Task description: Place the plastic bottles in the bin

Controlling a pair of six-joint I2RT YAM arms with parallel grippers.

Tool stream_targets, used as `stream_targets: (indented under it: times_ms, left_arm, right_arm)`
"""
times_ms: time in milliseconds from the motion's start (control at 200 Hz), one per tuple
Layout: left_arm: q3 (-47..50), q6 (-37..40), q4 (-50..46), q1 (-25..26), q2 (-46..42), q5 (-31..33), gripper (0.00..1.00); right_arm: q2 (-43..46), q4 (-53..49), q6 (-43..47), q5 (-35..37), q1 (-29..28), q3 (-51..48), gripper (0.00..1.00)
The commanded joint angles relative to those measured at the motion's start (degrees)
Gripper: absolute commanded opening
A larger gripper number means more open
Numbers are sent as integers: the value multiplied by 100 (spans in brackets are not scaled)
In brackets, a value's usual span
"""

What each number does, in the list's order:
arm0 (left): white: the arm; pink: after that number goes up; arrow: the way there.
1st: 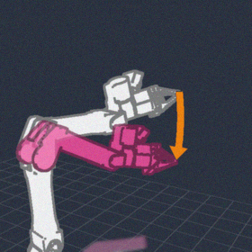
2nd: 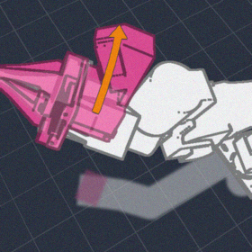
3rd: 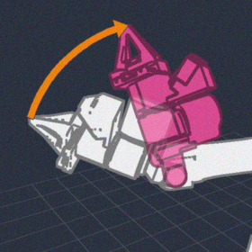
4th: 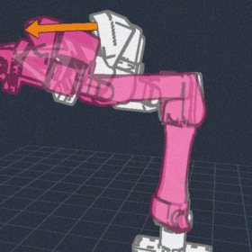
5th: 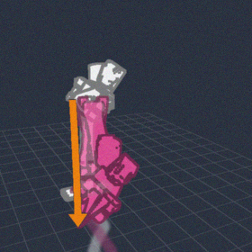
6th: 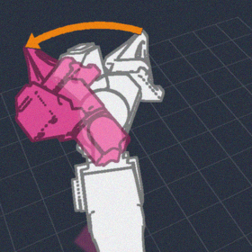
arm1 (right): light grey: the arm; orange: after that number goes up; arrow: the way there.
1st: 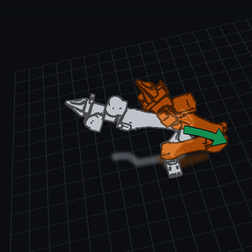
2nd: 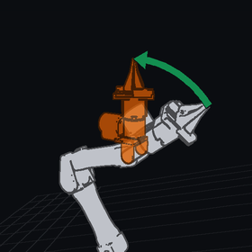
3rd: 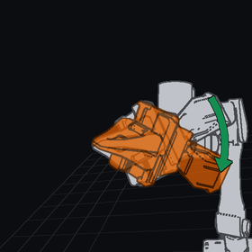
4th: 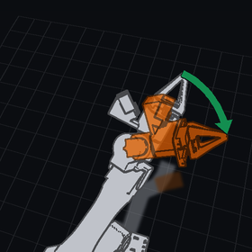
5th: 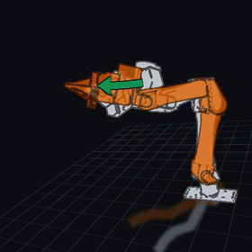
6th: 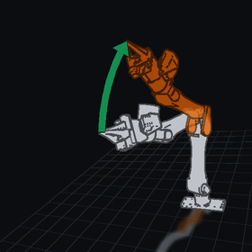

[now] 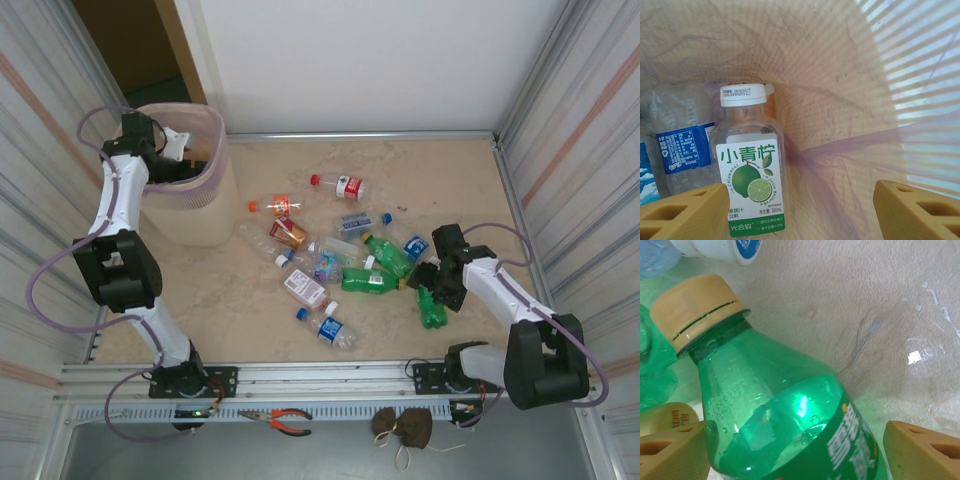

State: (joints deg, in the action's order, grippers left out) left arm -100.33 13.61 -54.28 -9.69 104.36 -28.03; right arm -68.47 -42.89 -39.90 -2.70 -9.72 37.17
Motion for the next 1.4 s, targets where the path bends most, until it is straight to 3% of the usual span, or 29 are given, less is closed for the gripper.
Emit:
stream_targets:
  times_ms: [0, 296, 471, 842, 957, 1122, 1398]
  left_arm:
    - [74, -42, -78, -52, -310, -136, 76]
    - [110, -38, -50, -59, -321, -136, 76]
    - [129, -39, -42, -61, -328, -131, 76]
    - [161, -70, -14, -59, -390, -135, 75]
    - [182, -82, 61, -37, -485, -128, 75]
    - [295, -286, 423, -24, -823, -476, 75]
    - [532, -879, 1204, -15, -1688, -1675, 75]
  right_arm:
    - [111, -123, -46, 131, 22, 66, 84]
    - [-577, 251, 343, 255, 22, 228, 82]
    - [-721, 418, 231, 222, 31, 129, 76]
    - [23, 170, -124, 194, 66, -138, 60]
    - [183, 75, -166, 156, 66, -72, 60]
    - [703, -222, -168, 271, 66, 204, 60]
    - [1401, -461, -7, 211, 58, 996, 59]
